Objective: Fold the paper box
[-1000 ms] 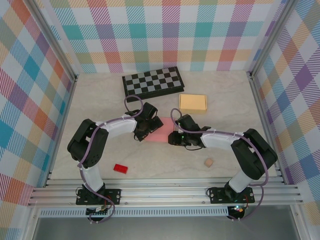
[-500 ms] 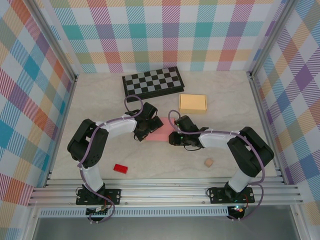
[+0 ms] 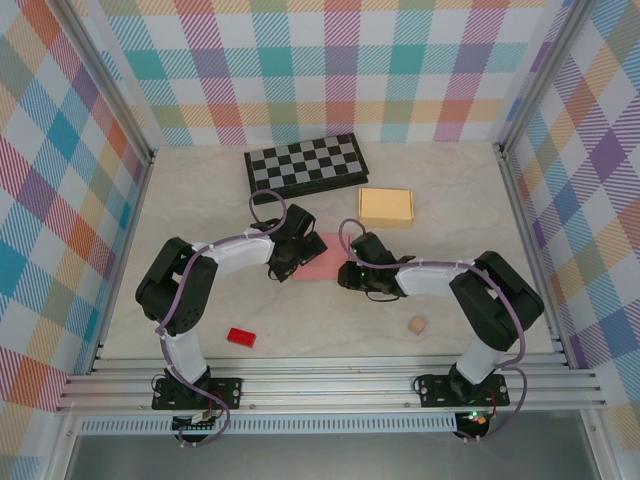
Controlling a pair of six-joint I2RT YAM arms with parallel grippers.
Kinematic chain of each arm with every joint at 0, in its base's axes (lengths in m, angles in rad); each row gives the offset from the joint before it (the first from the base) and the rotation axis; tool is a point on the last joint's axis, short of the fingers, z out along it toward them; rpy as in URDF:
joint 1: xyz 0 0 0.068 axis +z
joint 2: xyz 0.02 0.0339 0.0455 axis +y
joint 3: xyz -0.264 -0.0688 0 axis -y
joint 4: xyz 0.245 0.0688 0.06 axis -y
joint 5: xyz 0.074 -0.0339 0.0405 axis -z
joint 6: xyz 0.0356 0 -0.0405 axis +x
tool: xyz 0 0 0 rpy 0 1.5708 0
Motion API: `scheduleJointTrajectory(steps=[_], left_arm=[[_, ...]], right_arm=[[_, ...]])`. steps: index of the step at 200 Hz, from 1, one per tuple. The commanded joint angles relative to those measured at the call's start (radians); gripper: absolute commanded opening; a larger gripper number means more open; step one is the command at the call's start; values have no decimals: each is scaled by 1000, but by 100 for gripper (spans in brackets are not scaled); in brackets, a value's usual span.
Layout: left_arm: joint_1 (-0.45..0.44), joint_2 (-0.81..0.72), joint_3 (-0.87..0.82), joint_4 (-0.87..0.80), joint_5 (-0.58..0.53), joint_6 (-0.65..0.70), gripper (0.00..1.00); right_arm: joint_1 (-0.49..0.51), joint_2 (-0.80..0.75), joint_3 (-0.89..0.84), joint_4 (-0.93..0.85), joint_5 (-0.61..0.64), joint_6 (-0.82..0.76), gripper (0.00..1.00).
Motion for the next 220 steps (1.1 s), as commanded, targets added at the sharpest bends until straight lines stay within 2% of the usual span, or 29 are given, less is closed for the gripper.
scheduleJointTrajectory(steps=[1,60,80,117,175,220], left_arm=[[-3,121,-67,-179,-20,32,100],[-5,127,-57,-183,-10,35,100],[-4,126,-55,-189,-9,35,100],[-3,123,-44,-211,-26,34,100],[-3,105,31,-248,-24,45,100],[-2,68,143,-297,-29,75,100]], right_arm=[[-13,71,-50,-49,140,75,33],[-14,43,-65,7,164,88,26],[-14,39,-54,-7,170,97,28],[-14,-31,-34,-133,153,154,37],[-15,-197,-49,-256,99,162,38],[-13,-268,-43,-315,80,122,38]])
